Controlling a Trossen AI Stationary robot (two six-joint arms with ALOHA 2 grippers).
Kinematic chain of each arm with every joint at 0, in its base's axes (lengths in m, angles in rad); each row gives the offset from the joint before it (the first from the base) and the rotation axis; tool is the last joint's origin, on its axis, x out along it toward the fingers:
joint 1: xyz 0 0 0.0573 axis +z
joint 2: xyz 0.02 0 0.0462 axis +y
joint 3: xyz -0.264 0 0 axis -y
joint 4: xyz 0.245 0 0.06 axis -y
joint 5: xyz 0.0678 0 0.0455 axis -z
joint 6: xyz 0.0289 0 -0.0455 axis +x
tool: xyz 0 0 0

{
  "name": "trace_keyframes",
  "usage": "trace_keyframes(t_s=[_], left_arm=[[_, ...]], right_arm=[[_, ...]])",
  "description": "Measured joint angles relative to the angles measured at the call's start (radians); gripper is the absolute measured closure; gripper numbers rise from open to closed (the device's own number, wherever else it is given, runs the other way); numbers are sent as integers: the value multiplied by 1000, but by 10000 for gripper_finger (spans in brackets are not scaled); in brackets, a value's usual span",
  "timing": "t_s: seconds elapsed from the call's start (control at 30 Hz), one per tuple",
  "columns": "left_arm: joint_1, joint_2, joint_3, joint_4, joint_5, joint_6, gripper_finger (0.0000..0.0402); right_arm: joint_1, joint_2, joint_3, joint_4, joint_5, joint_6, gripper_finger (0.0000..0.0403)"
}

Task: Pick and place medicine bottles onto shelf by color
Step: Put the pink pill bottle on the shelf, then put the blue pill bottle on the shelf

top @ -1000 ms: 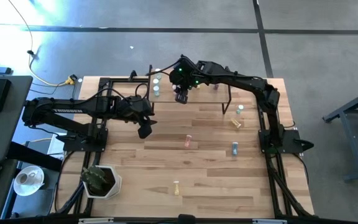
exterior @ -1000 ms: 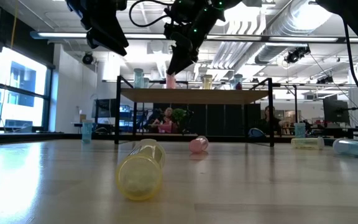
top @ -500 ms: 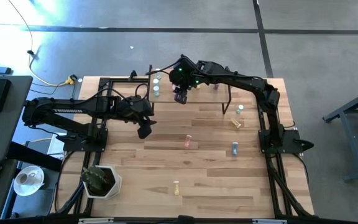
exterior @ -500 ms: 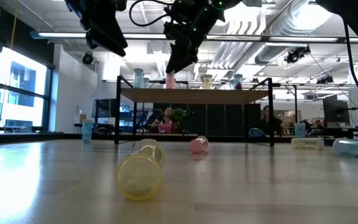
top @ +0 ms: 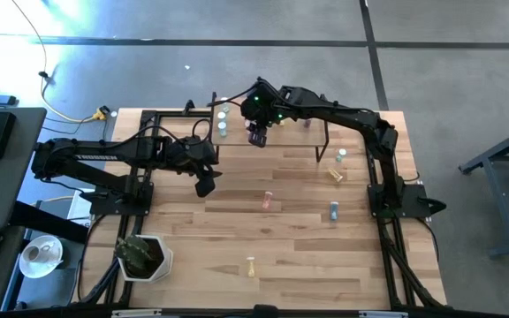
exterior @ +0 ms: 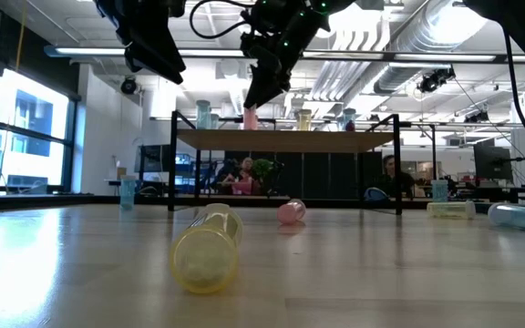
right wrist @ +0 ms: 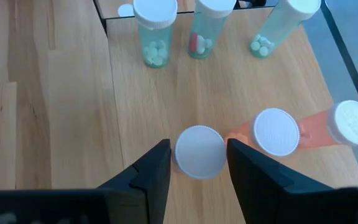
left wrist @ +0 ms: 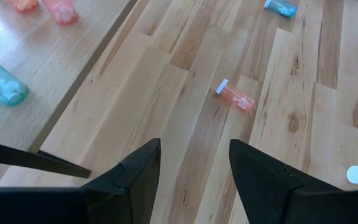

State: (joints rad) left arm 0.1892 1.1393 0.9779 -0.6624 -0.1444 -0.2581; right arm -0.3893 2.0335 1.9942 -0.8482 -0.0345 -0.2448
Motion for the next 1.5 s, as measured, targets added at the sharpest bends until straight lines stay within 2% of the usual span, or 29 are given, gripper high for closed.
trace_keyframes(t_s=[0.33,0.63,0.9,1.07,1.3,1.5], left_arm=[[0,0,0,0,0,34,222],[0,0,0,0,0,53,222],[0,0,0,-12,0,53,222],[0,0,0,-33,0,52,222],[0,0,0,-33,0,52,222],[0,0,0,-42,0,52,222]], right_arm=[[0,-8,1,0,0,-19,254],[0,-69,2,-23,1,-18,254],[2,-127,2,-190,-7,2,254],[20,-134,-1,-323,-75,43,254],[79,-151,-131,-351,-95,62,254],[120,-224,-321,-287,-95,114,254]])
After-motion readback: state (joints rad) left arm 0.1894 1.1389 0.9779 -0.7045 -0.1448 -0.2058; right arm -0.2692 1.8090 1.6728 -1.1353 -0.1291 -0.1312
